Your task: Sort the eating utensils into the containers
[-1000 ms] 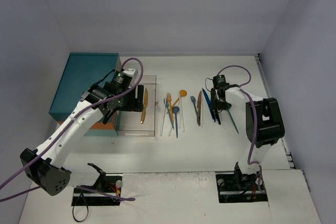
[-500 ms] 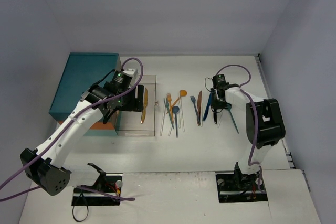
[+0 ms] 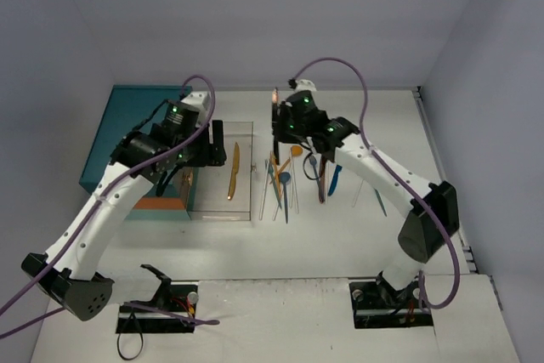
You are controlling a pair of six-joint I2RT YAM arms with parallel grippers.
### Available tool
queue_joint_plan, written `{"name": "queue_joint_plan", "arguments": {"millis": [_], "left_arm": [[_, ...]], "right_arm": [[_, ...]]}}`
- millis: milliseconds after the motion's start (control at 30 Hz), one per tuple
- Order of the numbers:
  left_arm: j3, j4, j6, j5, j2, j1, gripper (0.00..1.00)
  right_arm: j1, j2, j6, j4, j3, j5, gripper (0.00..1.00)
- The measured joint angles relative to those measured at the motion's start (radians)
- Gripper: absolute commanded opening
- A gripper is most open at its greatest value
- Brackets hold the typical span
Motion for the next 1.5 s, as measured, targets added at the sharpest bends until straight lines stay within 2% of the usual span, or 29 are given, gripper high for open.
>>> {"name": "queue_joint_plan", "arguments": {"millis": [200,333,533,600,767,833,900,967,1067,1300,1500], "left_arm": [[0.08,-0.015,0.001,-0.006,-0.05,0.015,0.65],[0.083,-0.027,0.001,-0.035,-0.095,0.018,0.65],[0.069,-0.043,0.001,-0.093,-0.175,0.021,0.65],[0.057,-0.048,0.001,-0.111,-0.201,0.023,0.65],[0.018,-0.064,0.001,-0.142,-0.246,0.024,0.65],[0.008,-0.068,0.001,-0.148,-0.249,0.024,0.65],[0.004,-0.07,0.001,-0.152,-0.246,0.024,0.65],[0.004,-0.069,0.001,-0.154,-0.241,0.024,0.65],[0.004,-0.069,0.001,-0.154,-0.231,0.024,0.65],[0.004,-0.069,0.001,-0.154,-0.189,0.024,0.65],[0.004,-0.069,-0.001,-0.153,-0.151,0.024,0.65]], "right_arm": [[0.187,0.201,0.092,0.025,0.209,0.039,0.0],[0.235,0.363,0.147,0.032,0.285,0.068,0.0],[0.265,0.544,0.21,0.025,0.298,0.139,0.01],[0.269,0.578,0.226,0.023,0.298,0.152,0.07],[0.278,0.602,0.244,0.021,0.298,0.178,0.34],[0.279,0.602,0.241,0.029,0.299,0.187,0.42],[0.28,0.602,0.23,0.034,0.3,0.194,0.45],[0.281,0.598,0.213,0.034,0.3,0.205,0.51],[0.283,0.561,0.176,0.032,0.283,0.228,0.52],[0.249,0.256,0.124,0.029,0.109,0.305,0.53],[0.043,-0.029,0.129,0.026,-0.193,0.361,0.51]]}}
